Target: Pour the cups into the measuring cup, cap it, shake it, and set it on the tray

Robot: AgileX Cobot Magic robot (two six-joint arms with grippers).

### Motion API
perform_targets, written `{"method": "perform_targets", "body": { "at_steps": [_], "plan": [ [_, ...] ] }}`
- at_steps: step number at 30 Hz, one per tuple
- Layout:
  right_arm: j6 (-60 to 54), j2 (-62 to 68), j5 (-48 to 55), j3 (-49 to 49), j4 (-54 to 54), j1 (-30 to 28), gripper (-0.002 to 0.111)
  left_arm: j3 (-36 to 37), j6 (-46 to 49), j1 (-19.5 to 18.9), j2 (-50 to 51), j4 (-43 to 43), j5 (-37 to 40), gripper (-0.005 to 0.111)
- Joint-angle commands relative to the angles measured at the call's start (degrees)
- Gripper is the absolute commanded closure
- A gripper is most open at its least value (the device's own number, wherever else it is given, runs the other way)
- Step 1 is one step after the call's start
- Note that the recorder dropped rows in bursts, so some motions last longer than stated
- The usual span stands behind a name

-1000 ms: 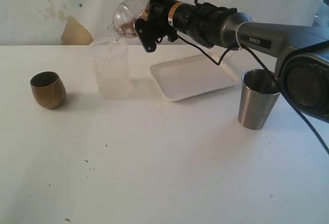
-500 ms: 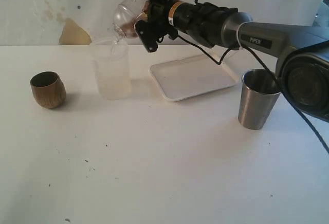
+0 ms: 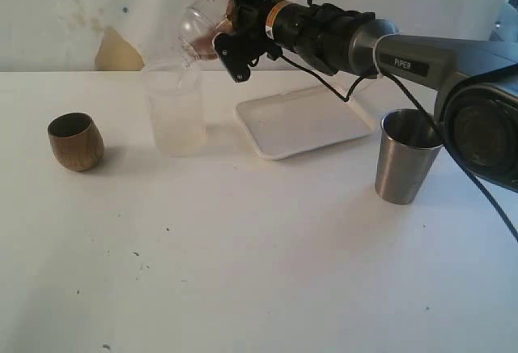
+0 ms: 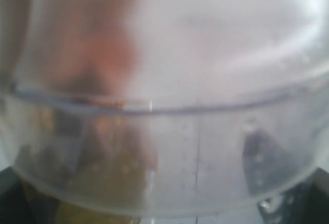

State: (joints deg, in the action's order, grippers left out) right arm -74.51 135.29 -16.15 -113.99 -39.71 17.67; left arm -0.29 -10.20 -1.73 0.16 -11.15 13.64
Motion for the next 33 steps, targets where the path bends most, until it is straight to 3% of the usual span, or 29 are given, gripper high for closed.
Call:
{"method": "perform_targets", "body": {
  "at_steps": [1, 16, 33],
  "plan": [
    [-0.35, -0.83, -2.37, -0.82, 1.68, -0.7, 0.108, 0.29, -0.06, 0.1, -0.16, -0.01, -0.26, 0.107],
    [-0.52, -0.83, -4.62, -0.82, 1.8, -0.7, 0.108, 0.29, -0.06, 0.1, -0.16, -0.01, -0.26, 0.107],
    [-14.79, -0.83, -7.58, -0.71, 8.73, -0.56, 0.108, 0.29, -0.06, 0.1, -0.16, -0.01, -0.26, 0.107]
  ]
}}
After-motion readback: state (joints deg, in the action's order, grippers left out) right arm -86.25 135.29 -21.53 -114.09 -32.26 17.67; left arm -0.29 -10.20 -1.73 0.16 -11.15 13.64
